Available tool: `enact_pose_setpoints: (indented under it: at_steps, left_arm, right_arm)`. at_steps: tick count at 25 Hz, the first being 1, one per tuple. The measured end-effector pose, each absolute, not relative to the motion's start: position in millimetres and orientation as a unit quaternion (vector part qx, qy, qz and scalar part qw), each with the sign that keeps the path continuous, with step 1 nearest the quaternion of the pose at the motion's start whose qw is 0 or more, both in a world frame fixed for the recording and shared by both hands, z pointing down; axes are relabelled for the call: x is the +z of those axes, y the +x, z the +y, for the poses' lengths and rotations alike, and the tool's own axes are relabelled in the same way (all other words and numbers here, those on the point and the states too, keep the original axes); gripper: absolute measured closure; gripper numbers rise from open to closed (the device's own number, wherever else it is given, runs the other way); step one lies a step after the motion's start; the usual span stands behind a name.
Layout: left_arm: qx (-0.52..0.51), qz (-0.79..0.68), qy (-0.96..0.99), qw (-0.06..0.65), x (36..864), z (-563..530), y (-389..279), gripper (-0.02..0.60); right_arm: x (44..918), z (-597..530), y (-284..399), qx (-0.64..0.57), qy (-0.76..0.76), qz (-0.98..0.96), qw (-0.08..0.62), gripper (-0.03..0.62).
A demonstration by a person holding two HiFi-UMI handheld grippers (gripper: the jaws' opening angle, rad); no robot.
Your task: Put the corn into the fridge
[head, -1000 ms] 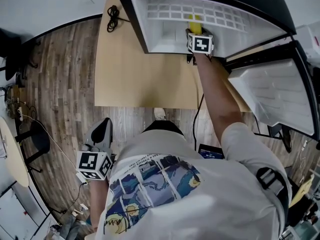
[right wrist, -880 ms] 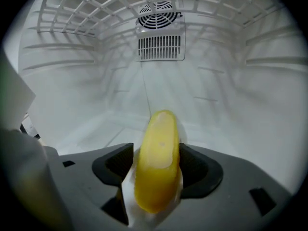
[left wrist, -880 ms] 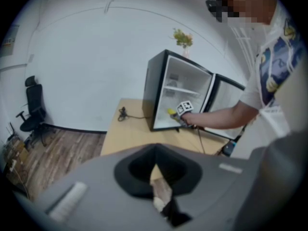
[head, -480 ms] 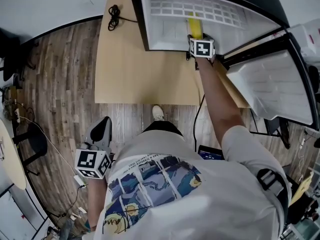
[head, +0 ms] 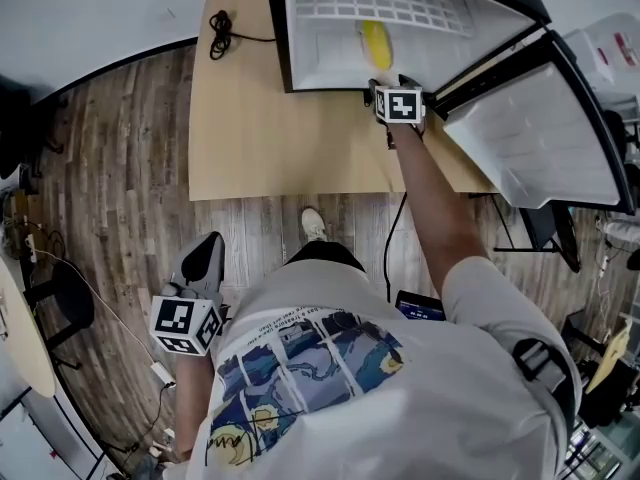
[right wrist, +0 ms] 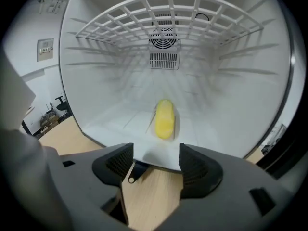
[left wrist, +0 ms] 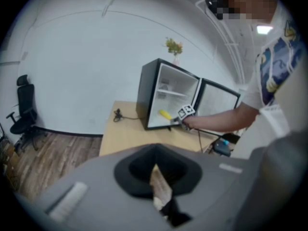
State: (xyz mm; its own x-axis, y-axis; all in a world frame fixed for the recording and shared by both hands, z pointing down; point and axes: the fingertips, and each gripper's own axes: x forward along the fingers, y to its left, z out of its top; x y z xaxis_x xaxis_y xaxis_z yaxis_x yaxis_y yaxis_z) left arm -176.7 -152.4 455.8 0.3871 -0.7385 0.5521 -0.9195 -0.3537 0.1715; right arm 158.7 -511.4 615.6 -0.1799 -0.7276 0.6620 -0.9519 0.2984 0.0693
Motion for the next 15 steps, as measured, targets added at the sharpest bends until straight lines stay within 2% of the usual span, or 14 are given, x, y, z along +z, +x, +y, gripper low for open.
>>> enact_pose_setpoints:
  at_steps: [15]
  left_arm:
    - [0.169, -0.493, 0.826, 0.215, 451.8, -90.5, -199.8, 0.572]
  right_arm:
    - [587.7, -393.6, 153.9, 0.182, 0.572, -0.740, 0.303, 0.336]
